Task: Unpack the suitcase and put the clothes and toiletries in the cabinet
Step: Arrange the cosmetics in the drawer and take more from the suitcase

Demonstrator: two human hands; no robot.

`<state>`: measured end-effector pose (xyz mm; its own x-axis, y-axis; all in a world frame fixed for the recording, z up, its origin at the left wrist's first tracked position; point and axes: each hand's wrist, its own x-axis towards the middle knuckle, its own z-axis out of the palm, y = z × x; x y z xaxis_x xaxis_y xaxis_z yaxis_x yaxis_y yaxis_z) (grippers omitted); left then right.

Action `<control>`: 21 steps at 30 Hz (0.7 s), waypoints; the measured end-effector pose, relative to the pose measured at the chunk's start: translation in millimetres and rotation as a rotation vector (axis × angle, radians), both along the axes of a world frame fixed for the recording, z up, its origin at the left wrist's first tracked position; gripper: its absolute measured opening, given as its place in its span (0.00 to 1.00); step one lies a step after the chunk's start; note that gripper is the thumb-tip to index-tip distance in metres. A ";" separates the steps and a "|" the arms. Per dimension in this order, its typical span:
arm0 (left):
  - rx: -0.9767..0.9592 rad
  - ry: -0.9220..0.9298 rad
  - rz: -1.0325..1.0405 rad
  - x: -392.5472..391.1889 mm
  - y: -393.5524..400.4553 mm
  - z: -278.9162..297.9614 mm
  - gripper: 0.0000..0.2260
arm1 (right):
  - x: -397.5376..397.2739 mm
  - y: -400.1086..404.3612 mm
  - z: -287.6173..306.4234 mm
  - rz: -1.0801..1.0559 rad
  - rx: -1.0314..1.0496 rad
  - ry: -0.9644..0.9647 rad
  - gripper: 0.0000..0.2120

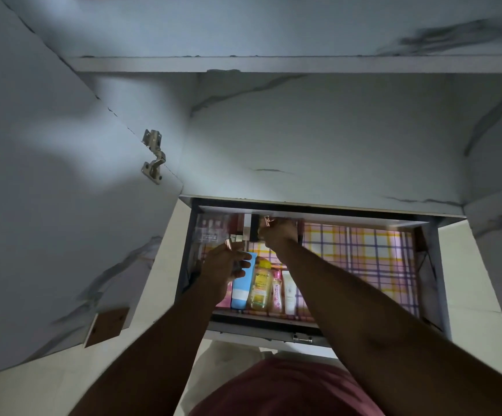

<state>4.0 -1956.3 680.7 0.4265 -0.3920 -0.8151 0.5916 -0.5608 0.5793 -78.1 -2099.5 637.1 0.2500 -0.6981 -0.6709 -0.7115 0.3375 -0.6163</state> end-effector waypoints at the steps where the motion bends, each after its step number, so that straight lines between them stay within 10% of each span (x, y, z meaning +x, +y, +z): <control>1: -0.016 0.002 -0.019 -0.6 -3.7 1.4 0.07 | -5.1 -0.6 4.3 -0.048 0.041 -0.046 0.09; 12: -0.118 0.043 -0.149 -45.1 -64.5 -0.6 0.12 | -96.5 -32.7 28.0 -0.228 0.438 -0.428 0.11; 21: -0.057 -0.001 -0.222 -80.7 -85.1 -3.6 0.11 | -144.6 -58.7 -7.0 -0.482 0.090 0.021 0.13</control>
